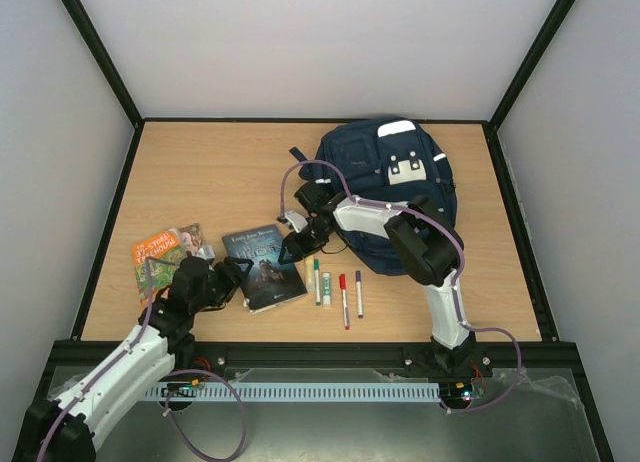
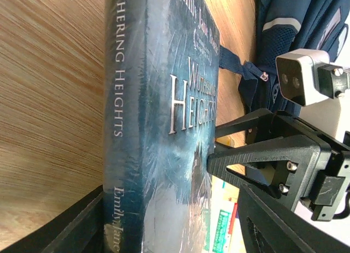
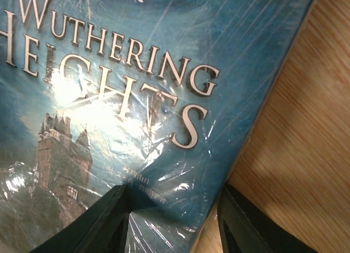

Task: Pack the student bag
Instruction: Pick up the book from the center of the board.

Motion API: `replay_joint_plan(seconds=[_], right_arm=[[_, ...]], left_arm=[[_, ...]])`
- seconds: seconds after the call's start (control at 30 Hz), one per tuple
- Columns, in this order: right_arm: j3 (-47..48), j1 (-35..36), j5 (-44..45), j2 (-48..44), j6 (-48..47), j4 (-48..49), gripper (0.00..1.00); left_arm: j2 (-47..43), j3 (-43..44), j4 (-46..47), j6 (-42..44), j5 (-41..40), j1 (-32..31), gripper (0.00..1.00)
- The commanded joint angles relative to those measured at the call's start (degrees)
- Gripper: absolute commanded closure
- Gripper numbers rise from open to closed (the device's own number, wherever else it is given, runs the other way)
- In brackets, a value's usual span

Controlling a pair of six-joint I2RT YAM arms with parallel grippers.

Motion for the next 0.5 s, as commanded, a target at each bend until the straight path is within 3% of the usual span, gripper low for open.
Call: replay_joint_plan(seconds=[0.0,0.2,0.47], right_arm=[[-2.9,2.5,2.1,5.9,-1.0,-6.8,0.56],[-3.0,2.4,1.6,5.5,-1.0,-6.7,0.53],[-2.6,2.5,1.0,4.7,-1.3,-7.3,0.49]], left_arm=[[-0.3,7.9,5.7,-0.3,4.4,-0.7,0.39],[0.9,7.9,4.6,-2.8,4.1,-0.7,0.50],[0.4,9.0,2.9,-3.5,3.3,-0.7,0.74]])
